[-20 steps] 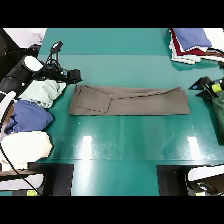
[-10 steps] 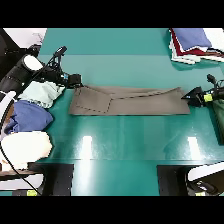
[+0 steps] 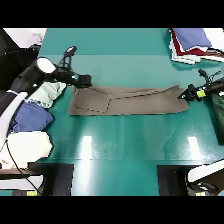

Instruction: Fold the shirts.

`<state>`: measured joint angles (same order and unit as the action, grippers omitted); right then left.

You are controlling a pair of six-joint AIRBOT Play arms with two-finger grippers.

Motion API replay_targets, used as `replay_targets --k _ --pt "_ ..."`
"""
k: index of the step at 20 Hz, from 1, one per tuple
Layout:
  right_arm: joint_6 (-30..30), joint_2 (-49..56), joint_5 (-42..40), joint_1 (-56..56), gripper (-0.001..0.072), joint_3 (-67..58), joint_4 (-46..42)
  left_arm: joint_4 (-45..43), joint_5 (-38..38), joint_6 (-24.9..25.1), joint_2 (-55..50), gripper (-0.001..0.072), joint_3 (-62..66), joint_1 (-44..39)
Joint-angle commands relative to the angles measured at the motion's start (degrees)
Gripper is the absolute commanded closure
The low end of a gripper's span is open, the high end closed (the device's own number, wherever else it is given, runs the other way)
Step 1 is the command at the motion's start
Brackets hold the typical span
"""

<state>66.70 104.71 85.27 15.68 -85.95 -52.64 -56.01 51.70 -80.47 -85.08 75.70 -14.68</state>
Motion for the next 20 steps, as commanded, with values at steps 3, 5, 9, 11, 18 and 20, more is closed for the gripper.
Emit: replay_targets --k 3,5,9,11,18,20 --pt "3.8 -6.8 6.9 -3.9 0.0695 -6.7 0.7 3.5 -1.7 -0.2 -12.5 0.0682 10.7 -8.9" --pt "6.1 -10.1 7.5 -6.5 0.0695 -10.5 0.7 5.6 -1.6 -0.2 -18.2 0.0682 16.4 -12.1" --pt "10.8 -13.8 7.6 -13.3 0.0695 -19.7 0.7 5.7 -1.3 -2.5 -27.0 0.0682 24.9 -17.0" --pt "12.4 -14.1 7.8 -16.9 0.0695 -24.4 0.7 5.7 -1.2 -3.6 -29.6 0.0682 26.8 -18.4" --pt "14.3 -14.1 5.4 -29.6 0.0695 -31.1 0.7 5.0 -3.8 -4.9 -31.2 0.0682 27.0 -18.7" --pt "14.2 -14.1 4.4 -31.9 0.0695 -29.7 2.1 5.1 -4.4 -5.3 -31.1 0.0682 27.0 -18.3"
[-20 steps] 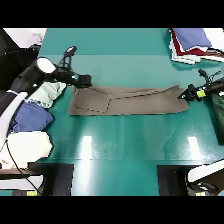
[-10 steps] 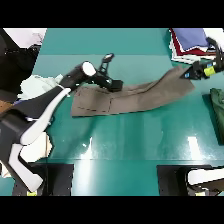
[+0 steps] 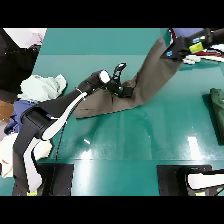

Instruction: Fold the shirts.

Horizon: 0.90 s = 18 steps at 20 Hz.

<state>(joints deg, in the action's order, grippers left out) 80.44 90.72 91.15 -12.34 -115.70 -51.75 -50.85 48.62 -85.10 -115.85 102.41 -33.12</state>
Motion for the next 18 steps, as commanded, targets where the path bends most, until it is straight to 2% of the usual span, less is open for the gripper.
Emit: replay_targets --k 1,5,10,13,18 --pt "0.4 -0.1 -2.3 -4.6 0.0694 0.7 3.3 0.0 -1.2 -0.6 -0.4 0.0682 0.3 0.5" --pt "-2.4 -0.1 -6.3 -5.7 0.0694 1.3 8.8 0.0 3.7 -0.6 -0.2 0.0683 1.6 2.4" --pt "-2.5 -0.1 -6.9 -5.8 0.0694 1.3 8.8 -1.4 12.3 -0.4 -0.1 0.0683 8.1 6.5" --pt "-3.0 -0.1 -7.6 -7.0 0.0695 1.3 8.8 -5.9 17.1 -0.4 1.3 0.0683 12.5 9.8" --pt "-4.7 1.5 -13.8 -13.9 0.0694 1.3 8.8 -15.1 18.4 -0.2 11.2 0.0683 13.0 18.5"
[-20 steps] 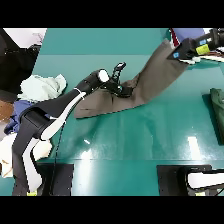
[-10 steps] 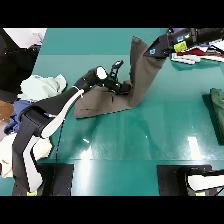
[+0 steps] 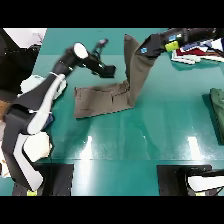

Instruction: Fold the shirts.

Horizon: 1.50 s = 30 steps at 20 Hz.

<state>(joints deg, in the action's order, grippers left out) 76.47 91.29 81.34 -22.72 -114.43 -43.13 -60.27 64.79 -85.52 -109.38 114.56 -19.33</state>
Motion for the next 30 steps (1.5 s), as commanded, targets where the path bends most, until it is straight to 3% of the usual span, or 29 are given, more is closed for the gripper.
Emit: replay_targets --k 1,6,7,8,9,12,17,20,25,26,27,28,30 --pt "-0.8 1.8 -5.7 -5.6 0.0694 0.0 0.2 -7.2 2.8 0.5 7.0 0.0682 0.9 7.2" --pt "-1.2 9.5 -16.0 -19.3 0.0679 0.0 0.2 -10.0 6.3 0.4 15.5 0.0682 0.9 18.0" --pt "-1.5 11.4 -17.6 -21.7 0.0512 0.0 0.1 -10.0 7.0 0.4 16.6 0.0682 0.9 19.5" --pt "-1.8 13.3 -18.1 -23.8 0.0170 0.0 0.2 -10.0 7.8 0.4 17.5 0.0682 0.9 20.6" --pt "-1.8 14.7 -17.9 -25.3 0.0026 0.0 0.2 -10.0 8.7 0.4 18.1 0.0682 0.9 21.5" --pt "-1.8 14.8 -15.1 -25.2 0.0037 0.0 -3.2 -10.1 9.9 0.5 19.5 0.0682 0.9 22.3" --pt "-0.2 10.4 -0.6 -14.9 0.0037 0.0 -20.5 -9.1 11.7 0.5 19.6 0.0681 0.8 21.8" --pt "0.1 10.8 5.1 -6.8 0.0038 1.9 -20.5 -7.0 12.1 0.5 19.6 0.0681 0.8 21.8" --pt "0.6 10.8 -1.6 3.9 0.0037 15.8 -13.5 -5.7 13.3 2.0 19.6 0.0671 -2.0 21.8" --pt "0.6 10.8 -2.4 5.2 0.0037 18.2 -10.7 -4.9 13.7 1.9 19.6 0.0416 -4.0 21.8" --pt "0.6 10.8 -3.4 6.1 0.0037 20.2 -8.5 -3.3 13.7 2.0 19.6 0.0092 -6.9 21.8" --pt "0.6 10.8 -4.3 6.8 0.0038 21.8 -6.9 -2.3 13.7 2.1 19.6 0.0048 -10.3 21.8" --pt "0.6 10.8 -4.9 7.1 0.0037 24.0 -5.6 -1.1 13.8 3.8 19.6 0.0049 -17.9 21.8"
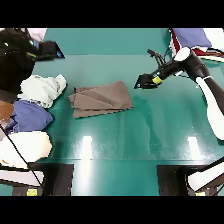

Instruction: Fold the shirts.

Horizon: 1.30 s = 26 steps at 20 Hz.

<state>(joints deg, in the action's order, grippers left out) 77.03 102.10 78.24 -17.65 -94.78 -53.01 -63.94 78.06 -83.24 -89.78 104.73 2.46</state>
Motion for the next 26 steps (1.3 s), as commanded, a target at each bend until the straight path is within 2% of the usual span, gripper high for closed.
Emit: replay_targets --k 1,6,10,13,14,15,16,17,18,21,24,26 --pt "0.1 0.0 -1.8 1.9 0.0038 5.0 4.3 3.5 0.2 2.4 0.0 0.0049 -12.5 0.0" --pt "0.0 0.0 -2.2 1.3 0.0038 5.4 4.9 11.5 -7.8 9.1 0.0 0.0049 -29.3 0.0" --pt "0.0 0.0 -2.1 1.3 0.0038 5.4 5.0 11.7 -10.8 11.7 0.0 0.0050 -30.7 -3.2" --pt "0.1 0.0 -1.9 1.3 0.0038 5.4 5.0 9.8 -13.2 11.6 0.0 0.0051 -30.7 -6.6" --pt "0.1 0.0 -1.5 1.3 0.0038 5.4 5.0 9.8 -13.1 11.2 0.0 0.0202 -30.7 -7.1" --pt "0.0 0.0 -1.5 1.3 0.0038 5.4 5.0 9.9 -13.1 11.2 0.0 0.0438 -30.7 -7.1" --pt "0.1 -0.1 -1.5 1.4 0.0062 5.4 5.0 9.8 -13.1 11.2 0.0 0.0638 -30.5 -7.0" --pt "0.1 -0.1 -1.5 1.4 0.0142 5.4 5.0 9.7 -13.0 11.2 0.1 0.0681 -29.9 -6.8" --pt "0.0 -0.1 -1.5 1.4 0.0192 5.4 5.0 9.6 -11.3 11.2 0.3 0.0683 -28.7 -6.6" --pt "0.0 -0.4 0.7 2.6 0.0192 5.4 4.9 2.4 -3.5 12.5 4.5 0.0684 -26.9 -7.1" --pt "0.0 -0.7 1.6 4.3 0.0191 5.4 5.0 -5.1 7.8 12.9 9.0 0.0681 -30.0 -8.0" --pt "0.0 -0.7 0.7 4.9 0.0191 5.4 5.1 -4.9 7.5 11.1 9.7 0.0678 -32.7 -8.0"
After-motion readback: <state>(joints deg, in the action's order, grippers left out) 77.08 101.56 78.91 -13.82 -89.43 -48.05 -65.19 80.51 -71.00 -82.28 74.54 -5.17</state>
